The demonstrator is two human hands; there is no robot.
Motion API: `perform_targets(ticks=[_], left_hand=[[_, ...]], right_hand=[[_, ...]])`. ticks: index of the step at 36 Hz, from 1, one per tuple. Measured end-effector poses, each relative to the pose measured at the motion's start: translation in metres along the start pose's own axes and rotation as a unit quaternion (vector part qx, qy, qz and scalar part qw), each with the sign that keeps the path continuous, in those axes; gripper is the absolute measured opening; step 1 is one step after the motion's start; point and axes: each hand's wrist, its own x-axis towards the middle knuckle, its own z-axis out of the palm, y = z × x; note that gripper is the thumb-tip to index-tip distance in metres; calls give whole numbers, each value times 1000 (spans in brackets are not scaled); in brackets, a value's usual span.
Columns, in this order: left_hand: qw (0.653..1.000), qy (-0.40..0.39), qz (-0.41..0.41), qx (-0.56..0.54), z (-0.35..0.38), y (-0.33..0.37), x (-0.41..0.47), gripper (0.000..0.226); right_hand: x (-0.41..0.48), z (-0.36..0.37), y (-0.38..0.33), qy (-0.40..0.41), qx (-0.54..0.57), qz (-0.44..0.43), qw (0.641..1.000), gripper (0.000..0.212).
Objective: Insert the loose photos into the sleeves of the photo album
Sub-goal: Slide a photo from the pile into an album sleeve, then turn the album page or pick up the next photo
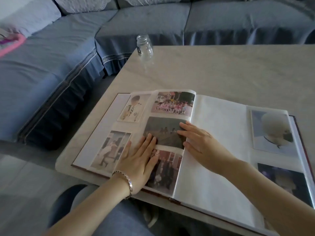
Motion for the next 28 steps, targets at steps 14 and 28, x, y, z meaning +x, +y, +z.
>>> perform_targets(ticks=[14, 28], left_hand=[[964, 171, 107, -174, -22, 108, 44, 19], [961, -69, 84, -253, -2, 220, 68, 29]], right_hand=[[-108, -68, 59, 208, -26, 352, 912, 34], [-150, -81, 86, 176, 122, 462, 861, 22]])
